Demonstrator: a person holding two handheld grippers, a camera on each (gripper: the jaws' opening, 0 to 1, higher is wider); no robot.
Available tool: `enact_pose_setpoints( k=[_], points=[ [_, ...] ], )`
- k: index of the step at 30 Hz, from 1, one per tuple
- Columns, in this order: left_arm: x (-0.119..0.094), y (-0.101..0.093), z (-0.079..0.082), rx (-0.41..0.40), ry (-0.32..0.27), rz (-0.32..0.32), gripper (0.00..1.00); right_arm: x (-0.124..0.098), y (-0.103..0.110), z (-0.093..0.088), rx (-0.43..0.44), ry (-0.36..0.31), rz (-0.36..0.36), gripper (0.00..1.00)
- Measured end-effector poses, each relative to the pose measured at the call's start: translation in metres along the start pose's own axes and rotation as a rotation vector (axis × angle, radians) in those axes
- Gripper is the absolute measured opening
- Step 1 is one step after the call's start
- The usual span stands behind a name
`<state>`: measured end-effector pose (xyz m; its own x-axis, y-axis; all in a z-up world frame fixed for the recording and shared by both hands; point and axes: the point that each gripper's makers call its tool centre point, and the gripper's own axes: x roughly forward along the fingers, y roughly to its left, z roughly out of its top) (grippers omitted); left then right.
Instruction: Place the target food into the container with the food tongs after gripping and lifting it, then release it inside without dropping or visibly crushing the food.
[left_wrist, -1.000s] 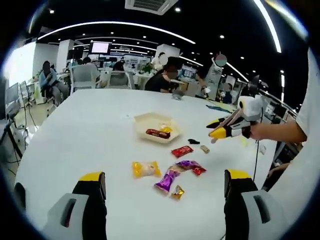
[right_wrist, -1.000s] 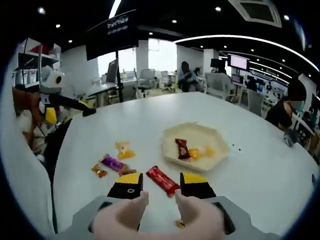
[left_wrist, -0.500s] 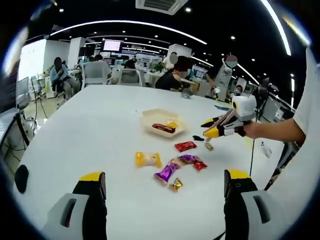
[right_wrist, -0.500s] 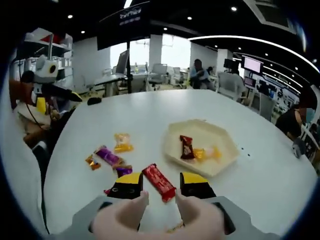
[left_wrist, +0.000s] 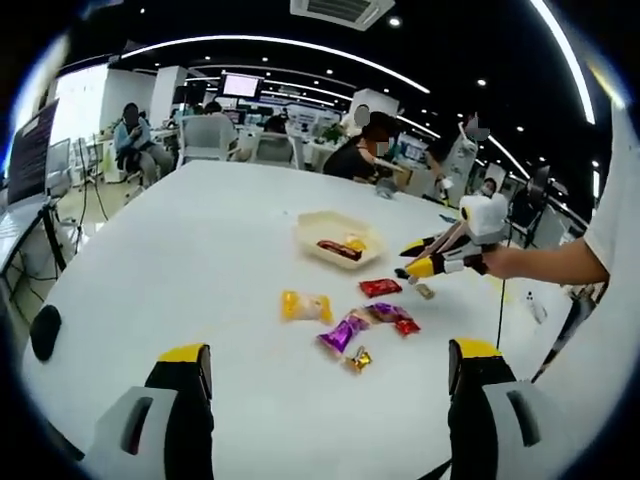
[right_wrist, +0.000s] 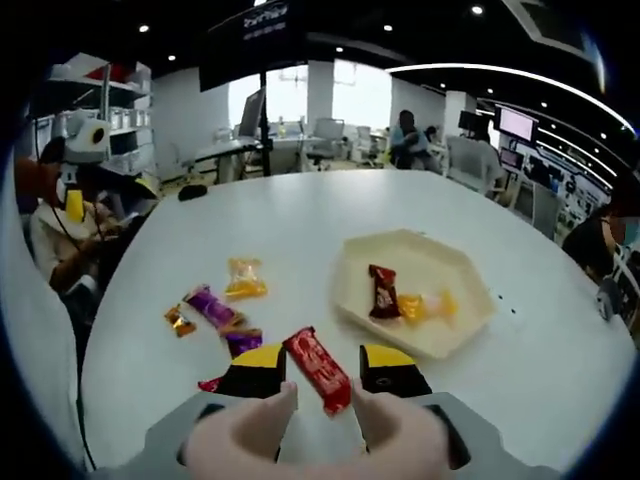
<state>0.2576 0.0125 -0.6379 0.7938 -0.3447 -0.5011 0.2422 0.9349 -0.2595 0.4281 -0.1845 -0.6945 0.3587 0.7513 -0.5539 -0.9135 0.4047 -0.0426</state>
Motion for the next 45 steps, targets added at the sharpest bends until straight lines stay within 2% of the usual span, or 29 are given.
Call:
enact_pose_setpoints(
  k=[21, 29, 33, 39, 45],
  points=[
    [-0.012, 0.012, -0.013, -0.034, 0.01, 0.061, 0.99, 0.026, -0.001, -0.005, -0.091, 0.042, 0.055, 0.28],
    [-0.015, 0.016, -0.011, -0.04, 0.005, 0.082, 0.99, 0.038, 0.009, -0.008, -0.238, 0.064, 0.109, 0.29],
    [-0.015, 0.017, -0.011, -0.044, 0.006, 0.089, 0.98, 0.042, 0.008, -0.011, -0.274, 0.067, 0.124, 0.29],
    [-0.014, 0.019, -0.013, -0.055, 0.008, 0.099, 0.98, 0.044, 0.01, -0.012, -0.304, 0.064, 0.166, 0.29],
    [-0.012, 0.019, -0.014, -0.06, 0.01, 0.101, 0.98, 0.049, 0.011, -0.018, -0.286, 0.073, 0.191, 0.29]
  ],
)
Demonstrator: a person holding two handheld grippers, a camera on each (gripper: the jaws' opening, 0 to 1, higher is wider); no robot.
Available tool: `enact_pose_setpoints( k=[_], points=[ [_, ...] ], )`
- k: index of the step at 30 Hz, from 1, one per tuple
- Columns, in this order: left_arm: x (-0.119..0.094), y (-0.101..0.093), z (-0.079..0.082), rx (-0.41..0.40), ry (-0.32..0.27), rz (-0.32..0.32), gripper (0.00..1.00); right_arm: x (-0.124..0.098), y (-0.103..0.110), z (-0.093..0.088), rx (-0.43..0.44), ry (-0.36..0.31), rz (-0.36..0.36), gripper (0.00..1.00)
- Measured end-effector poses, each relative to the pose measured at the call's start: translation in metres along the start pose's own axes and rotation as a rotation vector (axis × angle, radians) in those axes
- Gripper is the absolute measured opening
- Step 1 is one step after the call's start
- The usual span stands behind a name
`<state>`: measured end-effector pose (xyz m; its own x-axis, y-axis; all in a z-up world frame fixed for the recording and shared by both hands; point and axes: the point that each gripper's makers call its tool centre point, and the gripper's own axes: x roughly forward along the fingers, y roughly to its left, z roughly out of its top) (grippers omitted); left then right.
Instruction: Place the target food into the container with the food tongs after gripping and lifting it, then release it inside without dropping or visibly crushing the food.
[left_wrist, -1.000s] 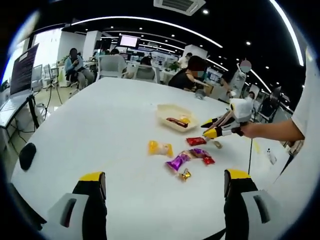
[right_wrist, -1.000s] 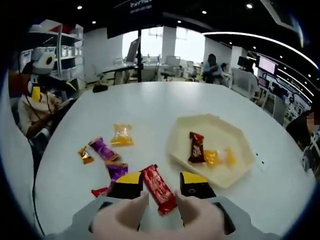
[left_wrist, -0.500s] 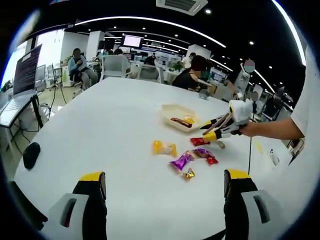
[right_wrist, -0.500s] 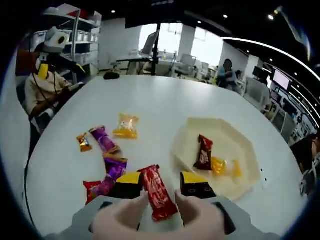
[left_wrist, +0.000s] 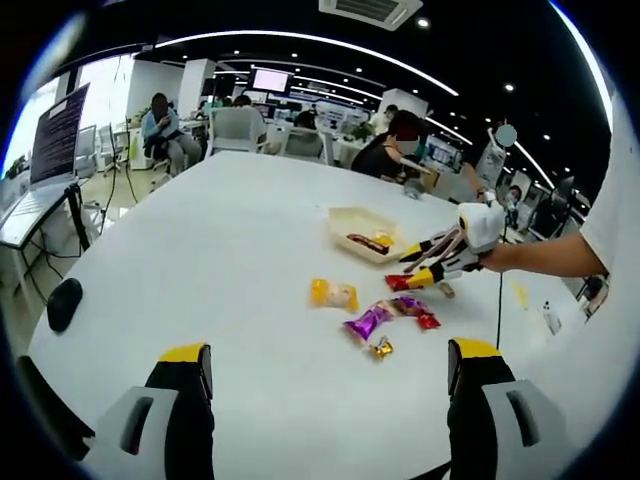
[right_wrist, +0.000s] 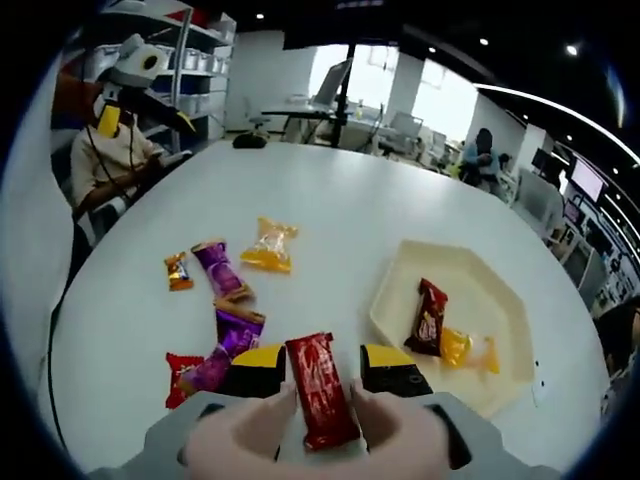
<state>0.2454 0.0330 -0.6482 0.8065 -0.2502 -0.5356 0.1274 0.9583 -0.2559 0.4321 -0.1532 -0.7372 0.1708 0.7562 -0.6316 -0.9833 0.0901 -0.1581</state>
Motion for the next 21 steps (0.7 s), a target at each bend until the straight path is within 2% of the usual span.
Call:
enact_pose_setpoints(
  k=[3, 4, 7, 8, 11, 21],
  points=[
    [0.001, 0.0, 0.001, -0.002, 0.0, 0.002, 0.98, 0.0, 0.001, -0.006, 0.024, 0.02, -0.013, 0.28],
    [0.002, 0.0, 0.002, 0.0, 0.001, 0.001, 0.98, -0.002, -0.001, -0.003, 0.072, 0.006, -0.03, 0.28],
    [0.003, 0.0, 0.003, 0.003, 0.002, -0.001, 0.98, -0.005, -0.003, -0.006, 0.081, 0.024, -0.052, 0.28],
    [0.005, -0.002, 0.004, 0.004, 0.002, -0.006, 0.98, -0.005, -0.004, -0.009, 0.134, 0.024, -0.084, 0.28],
    [0.008, -0.005, 0.006, 0.011, 0.002, -0.015, 0.98, -0.008, -0.003, -0.01, 0.157, 0.02, -0.117, 0.28],
    [0.012, -0.012, 0.009, 0.033, 0.011, -0.042, 0.98, -0.018, 0.012, -0.017, 0.27, 0.045, -0.138, 0.28]
  ],
)
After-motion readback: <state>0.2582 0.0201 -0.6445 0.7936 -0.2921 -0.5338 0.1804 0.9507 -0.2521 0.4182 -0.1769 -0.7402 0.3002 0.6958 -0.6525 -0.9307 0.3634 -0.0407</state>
